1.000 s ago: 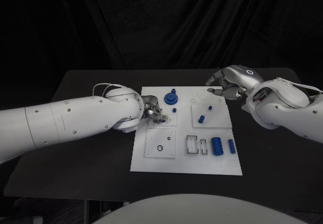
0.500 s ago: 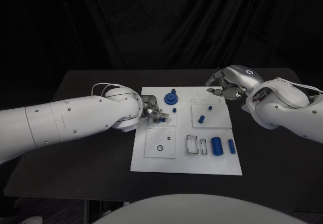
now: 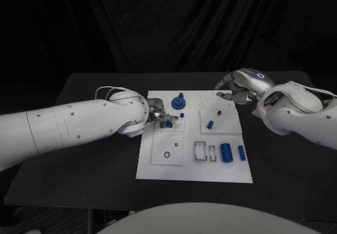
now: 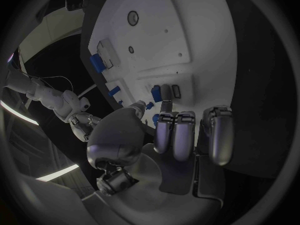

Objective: Assemble the parts on the task board

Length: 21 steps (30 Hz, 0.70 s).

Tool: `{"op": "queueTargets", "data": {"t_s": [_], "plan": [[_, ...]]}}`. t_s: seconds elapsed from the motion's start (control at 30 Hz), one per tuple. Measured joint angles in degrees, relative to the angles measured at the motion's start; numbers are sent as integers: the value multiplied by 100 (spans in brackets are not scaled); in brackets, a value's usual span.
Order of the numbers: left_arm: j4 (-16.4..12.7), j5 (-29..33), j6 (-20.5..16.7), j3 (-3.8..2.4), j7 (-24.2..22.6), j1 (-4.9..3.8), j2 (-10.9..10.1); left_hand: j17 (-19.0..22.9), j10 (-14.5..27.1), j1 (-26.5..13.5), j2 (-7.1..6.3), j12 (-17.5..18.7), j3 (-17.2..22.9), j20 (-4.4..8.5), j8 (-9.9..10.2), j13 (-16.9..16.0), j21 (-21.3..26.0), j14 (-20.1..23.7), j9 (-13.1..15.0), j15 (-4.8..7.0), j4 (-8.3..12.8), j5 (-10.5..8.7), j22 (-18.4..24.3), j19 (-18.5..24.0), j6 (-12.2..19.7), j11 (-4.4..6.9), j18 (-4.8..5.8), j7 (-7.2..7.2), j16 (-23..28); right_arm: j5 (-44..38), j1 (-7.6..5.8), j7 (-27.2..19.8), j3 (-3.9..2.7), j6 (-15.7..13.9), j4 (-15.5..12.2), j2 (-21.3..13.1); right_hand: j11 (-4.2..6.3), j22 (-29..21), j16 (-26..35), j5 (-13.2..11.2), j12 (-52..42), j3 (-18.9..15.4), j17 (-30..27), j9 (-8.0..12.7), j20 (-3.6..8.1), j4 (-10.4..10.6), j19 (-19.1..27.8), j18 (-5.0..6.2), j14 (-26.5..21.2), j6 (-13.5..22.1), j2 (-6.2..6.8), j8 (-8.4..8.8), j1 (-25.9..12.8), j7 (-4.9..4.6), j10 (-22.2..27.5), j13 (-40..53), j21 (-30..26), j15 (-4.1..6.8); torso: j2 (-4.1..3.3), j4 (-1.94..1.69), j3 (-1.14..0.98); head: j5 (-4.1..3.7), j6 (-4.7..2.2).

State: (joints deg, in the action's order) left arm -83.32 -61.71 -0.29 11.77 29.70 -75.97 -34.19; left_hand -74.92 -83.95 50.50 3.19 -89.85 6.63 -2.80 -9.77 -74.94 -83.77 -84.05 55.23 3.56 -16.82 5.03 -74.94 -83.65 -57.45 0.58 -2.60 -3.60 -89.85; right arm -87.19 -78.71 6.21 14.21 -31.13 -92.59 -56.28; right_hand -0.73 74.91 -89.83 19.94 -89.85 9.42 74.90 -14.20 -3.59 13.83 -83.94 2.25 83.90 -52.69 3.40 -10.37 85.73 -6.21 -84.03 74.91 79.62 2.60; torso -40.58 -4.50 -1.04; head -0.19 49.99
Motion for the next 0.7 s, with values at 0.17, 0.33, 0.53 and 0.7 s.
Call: {"op": "queueTargets", "data": {"t_s": [0.17, 0.33, 0.53, 0.7], "plan": [[9, 0, -30, -2, -33, 11, -2, 0, -5, -48, 48, 0, -54, 0, 0, 0, 0, 0, 0, 0, 23, -23, 0, 0, -1, -5, 0, 0, 0, 0, 2, 2, 0, 4, 0, 0, 0, 0, 0, 0, 0, 0, 0, 6, 0, 0, 0, 0, 0, 0, 0, 0, 0, 0, 0, 0, 0, 0, -1, -1, 0, -3, 0], [17, -2, -79, -5, -81, 30, -4, 0, -5, -86, 86, 0, -90, 0, 0, 0, 0, 0, 1, 0, 27, -23, 1, 0, -13, -5, 0, -11, 0, 0, 5, 3, 0, 6, 0, -1, 0, 0, 0, 0, 0, 0, 0, 5, 0, 0, 0, 0, 0, 0, 0, 0, 0, 0, 0, 0, 0, 0, -1, -2, 1, -1, 0], [31, -7, -150, -4, -144, 53, -5, 1, -5, -52, 179, 0, -164, 0, -2, 0, 0, 0, 44, 0, 38, 49, 1, 0, -124, -5, 0, 24, 0, 0, 10, 4, 0, 7, 0, -1, 0, -1, 0, 0, 0, 0, 0, 12, 0, 0, 0, 0, 0, 0, 0, 0, 0, 0, 0, 0, 0, 0, -2, -2, 3, 3, 0], [38, -12, -196, -2, -186, 67, -6, 1, -5, -30, 201, 0, -180, 0, -69, 0, 0, 0, 113, 0, 22, 70, 1, 0, -132, -5, 0, 31, 0, 0, 12, 5, 0, 8, 0, -1, 0, -1, 0, 33, 0, 16, 0, 12, 0, 16, 0, 0, 0, 0, 0, 0, 0, 0, 0, 0, 1, 0, -3, -2, 3, 3, 0]]}}
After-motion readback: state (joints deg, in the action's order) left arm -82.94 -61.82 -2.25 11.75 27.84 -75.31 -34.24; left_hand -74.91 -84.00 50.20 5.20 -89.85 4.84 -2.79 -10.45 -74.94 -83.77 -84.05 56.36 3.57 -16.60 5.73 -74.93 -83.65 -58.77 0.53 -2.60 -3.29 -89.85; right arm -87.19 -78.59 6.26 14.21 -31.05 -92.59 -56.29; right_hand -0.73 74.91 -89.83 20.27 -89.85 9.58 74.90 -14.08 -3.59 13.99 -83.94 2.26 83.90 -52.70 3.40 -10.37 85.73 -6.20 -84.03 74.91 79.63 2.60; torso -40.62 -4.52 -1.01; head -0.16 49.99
